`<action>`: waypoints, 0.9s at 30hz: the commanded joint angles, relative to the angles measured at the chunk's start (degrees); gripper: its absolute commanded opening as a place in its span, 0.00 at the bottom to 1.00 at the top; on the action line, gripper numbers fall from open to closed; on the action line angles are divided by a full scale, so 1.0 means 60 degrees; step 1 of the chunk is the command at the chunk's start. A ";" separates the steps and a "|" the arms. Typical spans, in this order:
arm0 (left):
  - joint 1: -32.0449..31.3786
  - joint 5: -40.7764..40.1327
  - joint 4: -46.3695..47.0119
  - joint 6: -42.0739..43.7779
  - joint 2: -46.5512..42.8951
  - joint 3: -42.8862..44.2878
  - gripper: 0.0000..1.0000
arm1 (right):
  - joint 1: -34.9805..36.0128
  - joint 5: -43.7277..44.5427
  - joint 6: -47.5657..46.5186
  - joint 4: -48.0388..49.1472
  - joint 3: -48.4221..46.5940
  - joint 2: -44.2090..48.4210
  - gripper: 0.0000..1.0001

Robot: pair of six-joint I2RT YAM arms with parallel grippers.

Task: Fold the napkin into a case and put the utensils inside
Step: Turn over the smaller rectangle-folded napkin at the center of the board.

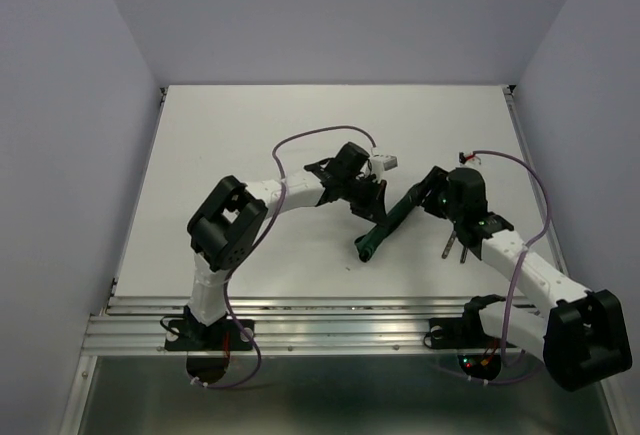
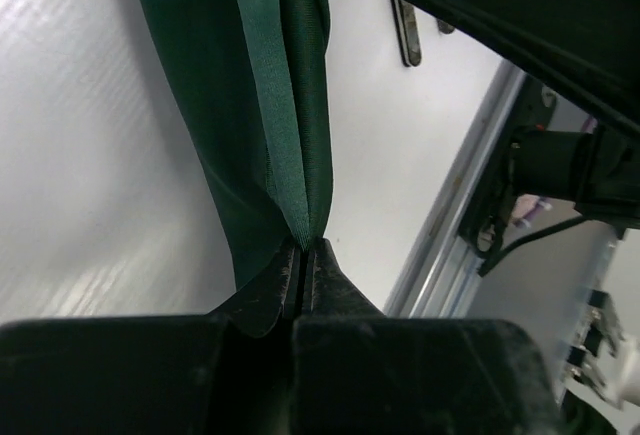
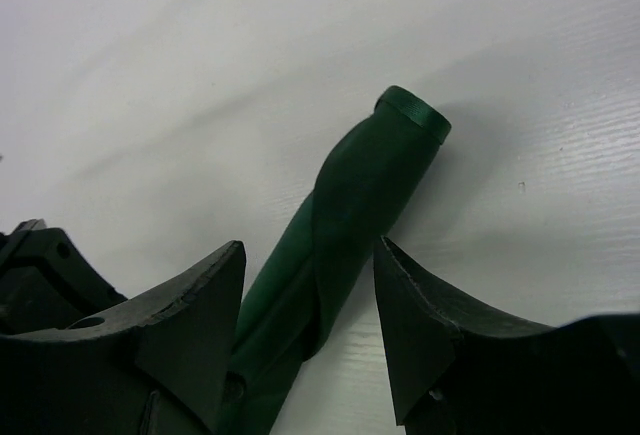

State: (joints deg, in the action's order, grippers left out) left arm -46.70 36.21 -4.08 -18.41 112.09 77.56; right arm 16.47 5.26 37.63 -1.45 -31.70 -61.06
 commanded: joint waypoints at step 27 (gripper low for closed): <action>0.1703 0.2652 0.3389 -0.1882 0.1196 -0.1178 0.05 | -0.0167 -0.0451 -0.0470 -0.0505 -0.0781 -0.0033 0.60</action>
State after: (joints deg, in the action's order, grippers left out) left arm -37.23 52.05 14.35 -29.71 120.03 71.55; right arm 15.81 3.20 35.97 -4.78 -34.59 -60.90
